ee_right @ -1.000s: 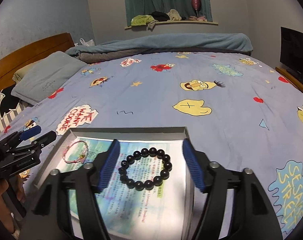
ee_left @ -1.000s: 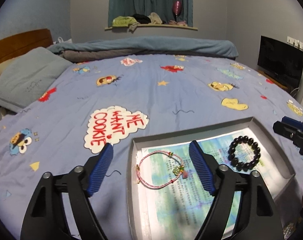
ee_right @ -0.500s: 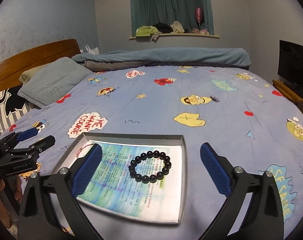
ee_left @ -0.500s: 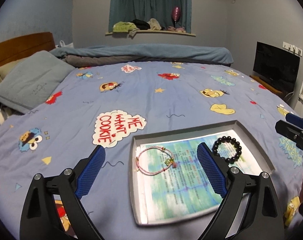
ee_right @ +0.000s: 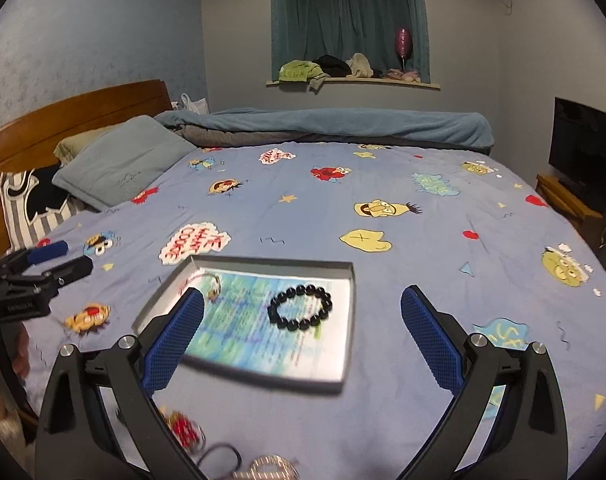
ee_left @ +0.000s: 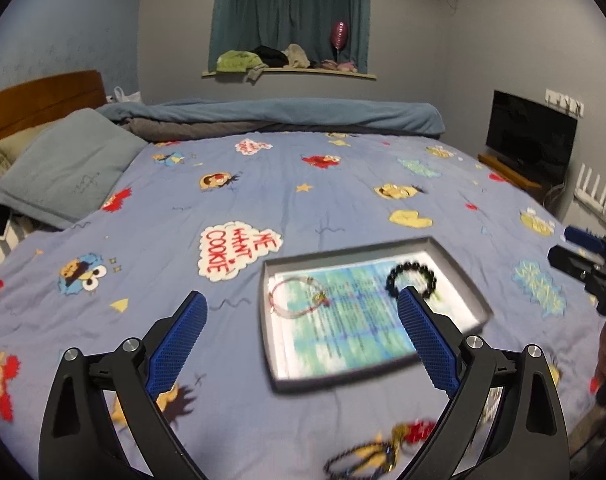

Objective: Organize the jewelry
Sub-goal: 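Withdraw both tools from the box back toward the jewelry, then lower the right tool onto the pearl hair clip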

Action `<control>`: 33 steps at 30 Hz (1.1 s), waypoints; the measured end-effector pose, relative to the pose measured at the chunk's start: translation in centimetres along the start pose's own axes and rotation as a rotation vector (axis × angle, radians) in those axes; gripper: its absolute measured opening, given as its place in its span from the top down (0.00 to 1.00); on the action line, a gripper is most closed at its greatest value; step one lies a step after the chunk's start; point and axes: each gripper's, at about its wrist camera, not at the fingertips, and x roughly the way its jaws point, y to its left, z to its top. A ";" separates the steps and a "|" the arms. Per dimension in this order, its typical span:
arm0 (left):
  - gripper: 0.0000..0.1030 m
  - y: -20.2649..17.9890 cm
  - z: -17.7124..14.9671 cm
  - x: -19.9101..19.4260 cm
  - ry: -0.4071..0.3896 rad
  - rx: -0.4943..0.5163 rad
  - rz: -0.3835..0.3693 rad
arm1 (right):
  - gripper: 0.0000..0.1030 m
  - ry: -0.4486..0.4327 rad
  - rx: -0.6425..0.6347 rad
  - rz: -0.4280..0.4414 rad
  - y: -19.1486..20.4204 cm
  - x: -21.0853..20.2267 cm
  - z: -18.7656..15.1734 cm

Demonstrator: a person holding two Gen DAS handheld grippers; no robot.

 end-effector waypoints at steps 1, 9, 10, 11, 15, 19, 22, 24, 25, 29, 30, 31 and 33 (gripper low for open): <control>0.07 -0.2 -0.7 -0.5 0.011 0.017 0.006 | 0.05 0.004 -0.010 -0.003 0.1 -0.5 -0.6; 0.07 -0.7 -5.0 -2.3 0.061 0.060 0.002 | 0.05 0.056 -0.008 -0.003 0.3 -2.3 -4.9; 0.07 -0.6 -5.5 -2.5 0.063 0.054 0.001 | 0.05 0.058 -0.007 -0.004 0.4 -2.4 -5.3; 0.07 -0.6 -6.0 -2.7 0.066 0.046 -0.006 | 0.05 0.061 -0.006 -0.004 0.4 -2.6 -5.9; 0.07 -0.8 -7.9 -3.0 0.070 0.047 -0.009 | 0.05 0.065 -0.025 -0.020 1.1 -2.8 -8.1; 0.07 -1.2 -10.1 -2.7 0.071 0.059 0.010 | 0.05 0.073 -0.049 -0.027 2.2 -2.4 -10.7; 0.07 -1.0 -11.2 -2.0 0.089 0.026 -0.005 | 0.05 0.088 -0.057 -0.025 2.6 -1.6 -12.4; 0.07 -1.0 -11.9 -1.4 0.107 0.022 -0.001 | 0.05 0.099 -0.063 -0.034 2.6 -0.9 -13.1; 0.07 -1.1 -12.2 -1.2 0.111 0.024 0.004 | 0.05 0.105 -0.066 -0.039 2.6 -0.6 -13.4; 0.07 -1.4 -13.3 -0.8 0.112 0.034 0.013 | 0.05 0.116 -0.061 -0.019 2.5 0.2 -14.8; 0.07 -1.4 -13.6 -0.6 0.118 0.034 0.008 | 0.06 0.124 -0.067 -0.013 2.5 0.5 -15.1; 0.07 -1.4 -13.8 -0.2 0.132 0.034 0.003 | 0.06 0.128 -0.071 -0.009 2.5 0.7 -15.4; 0.07 -1.4 -14.2 0.3 0.151 0.034 -0.001 | 0.08 0.138 -0.069 -0.003 2.4 1.1 -15.7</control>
